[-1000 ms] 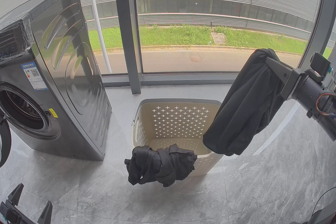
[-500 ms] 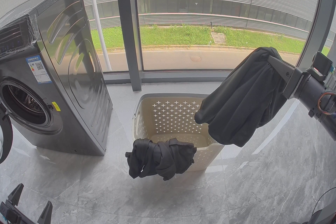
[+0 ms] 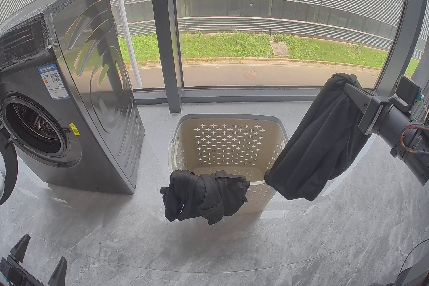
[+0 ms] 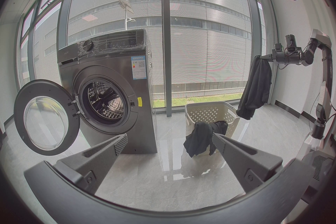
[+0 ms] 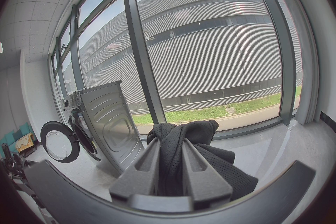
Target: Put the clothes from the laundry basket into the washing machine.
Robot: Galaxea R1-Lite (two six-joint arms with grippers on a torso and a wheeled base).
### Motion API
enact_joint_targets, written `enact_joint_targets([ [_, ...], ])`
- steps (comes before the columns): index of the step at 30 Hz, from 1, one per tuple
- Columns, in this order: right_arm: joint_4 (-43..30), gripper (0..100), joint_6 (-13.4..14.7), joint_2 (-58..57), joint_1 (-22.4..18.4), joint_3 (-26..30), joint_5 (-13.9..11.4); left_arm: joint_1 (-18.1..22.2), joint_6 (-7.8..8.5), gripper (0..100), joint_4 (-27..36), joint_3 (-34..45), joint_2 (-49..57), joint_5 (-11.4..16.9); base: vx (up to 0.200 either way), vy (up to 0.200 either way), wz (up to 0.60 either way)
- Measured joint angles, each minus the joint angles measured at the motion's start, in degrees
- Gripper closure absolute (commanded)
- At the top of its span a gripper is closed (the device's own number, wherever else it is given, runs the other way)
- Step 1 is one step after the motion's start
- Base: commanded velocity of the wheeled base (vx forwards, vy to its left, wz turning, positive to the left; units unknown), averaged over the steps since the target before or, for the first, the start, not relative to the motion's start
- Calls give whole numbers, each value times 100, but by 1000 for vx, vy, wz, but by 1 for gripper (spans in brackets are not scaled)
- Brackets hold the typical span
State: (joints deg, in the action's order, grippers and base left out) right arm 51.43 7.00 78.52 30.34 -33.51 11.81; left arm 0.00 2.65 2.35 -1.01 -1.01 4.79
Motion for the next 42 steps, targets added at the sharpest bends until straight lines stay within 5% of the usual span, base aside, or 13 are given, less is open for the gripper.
enact_joint_targets([
  [42,84,100,28,69,68,16,-216,0,0,0,0,0,0,-4,0,200,0],
])
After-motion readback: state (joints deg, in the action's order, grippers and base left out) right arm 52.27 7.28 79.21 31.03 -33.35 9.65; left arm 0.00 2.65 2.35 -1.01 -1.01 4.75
